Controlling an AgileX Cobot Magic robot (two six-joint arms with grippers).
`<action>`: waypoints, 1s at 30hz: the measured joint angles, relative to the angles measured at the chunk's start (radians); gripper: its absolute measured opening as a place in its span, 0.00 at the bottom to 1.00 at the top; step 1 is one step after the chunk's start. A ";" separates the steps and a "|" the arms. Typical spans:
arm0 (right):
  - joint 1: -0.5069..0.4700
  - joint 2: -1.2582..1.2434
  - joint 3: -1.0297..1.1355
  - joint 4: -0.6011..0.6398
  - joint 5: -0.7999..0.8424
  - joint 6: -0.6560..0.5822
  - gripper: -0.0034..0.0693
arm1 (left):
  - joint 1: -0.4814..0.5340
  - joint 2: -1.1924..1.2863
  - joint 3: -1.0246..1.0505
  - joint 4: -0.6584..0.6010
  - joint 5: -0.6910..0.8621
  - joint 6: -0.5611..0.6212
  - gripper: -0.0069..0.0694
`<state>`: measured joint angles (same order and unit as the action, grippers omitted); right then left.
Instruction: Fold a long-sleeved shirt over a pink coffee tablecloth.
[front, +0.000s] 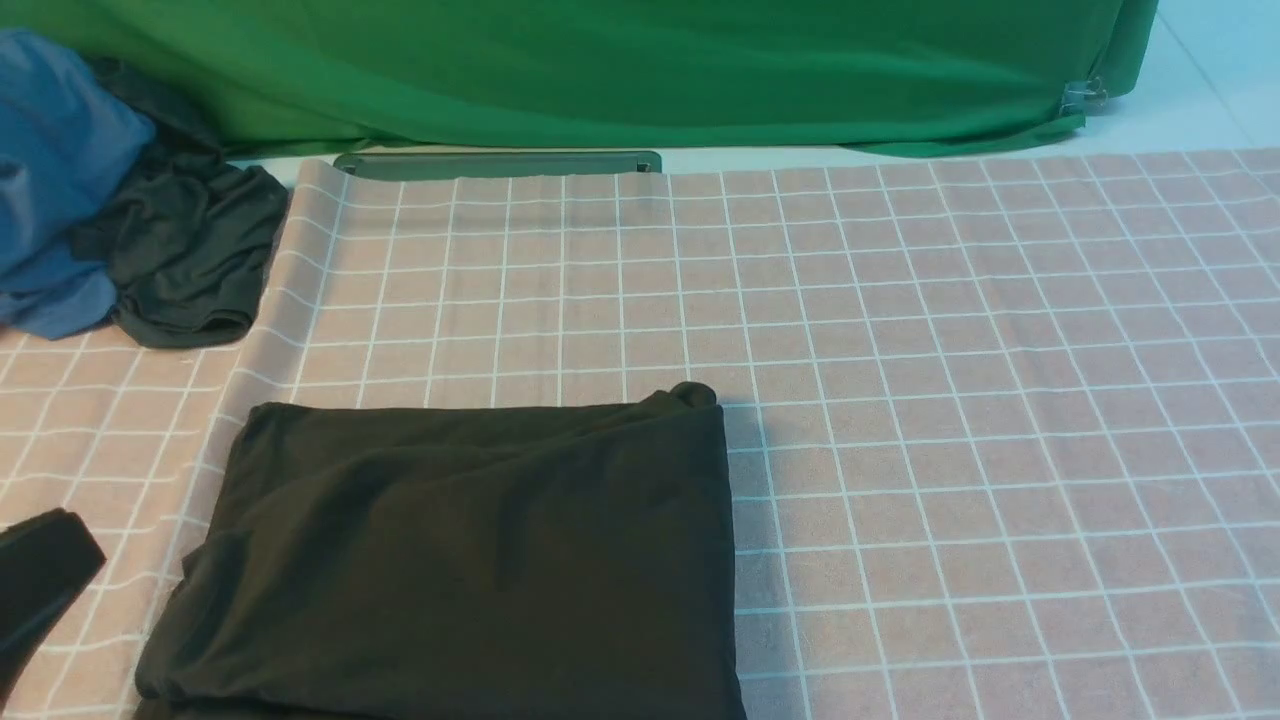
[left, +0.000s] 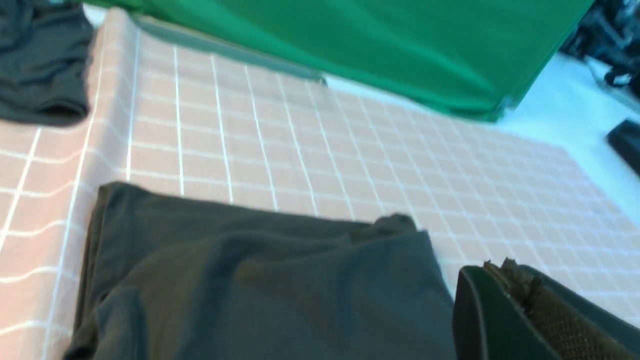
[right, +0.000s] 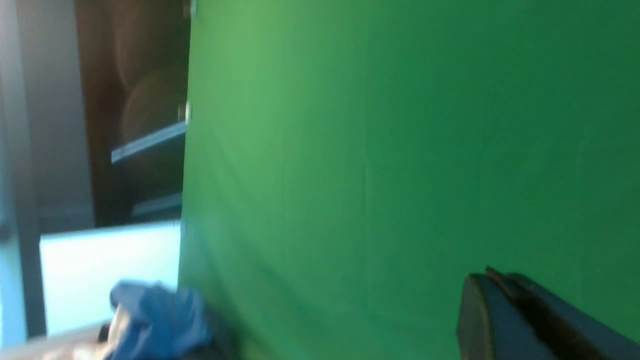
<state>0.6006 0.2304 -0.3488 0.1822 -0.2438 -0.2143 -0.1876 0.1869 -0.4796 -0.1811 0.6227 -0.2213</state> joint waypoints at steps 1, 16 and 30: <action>0.000 -0.032 0.013 0.000 -0.005 0.000 0.12 | 0.000 0.000 0.010 -0.014 -0.026 0.000 0.11; 0.000 -0.097 0.037 -0.001 -0.017 0.000 0.30 | 0.000 0.000 0.048 -0.089 -0.246 0.000 0.11; 0.000 -0.097 0.037 -0.001 -0.017 0.000 0.35 | 0.000 0.000 0.048 -0.089 -0.246 0.000 0.11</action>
<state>0.6006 0.1330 -0.3120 0.1814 -0.2607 -0.2143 -0.1876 0.1869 -0.4319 -0.2702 0.3772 -0.2213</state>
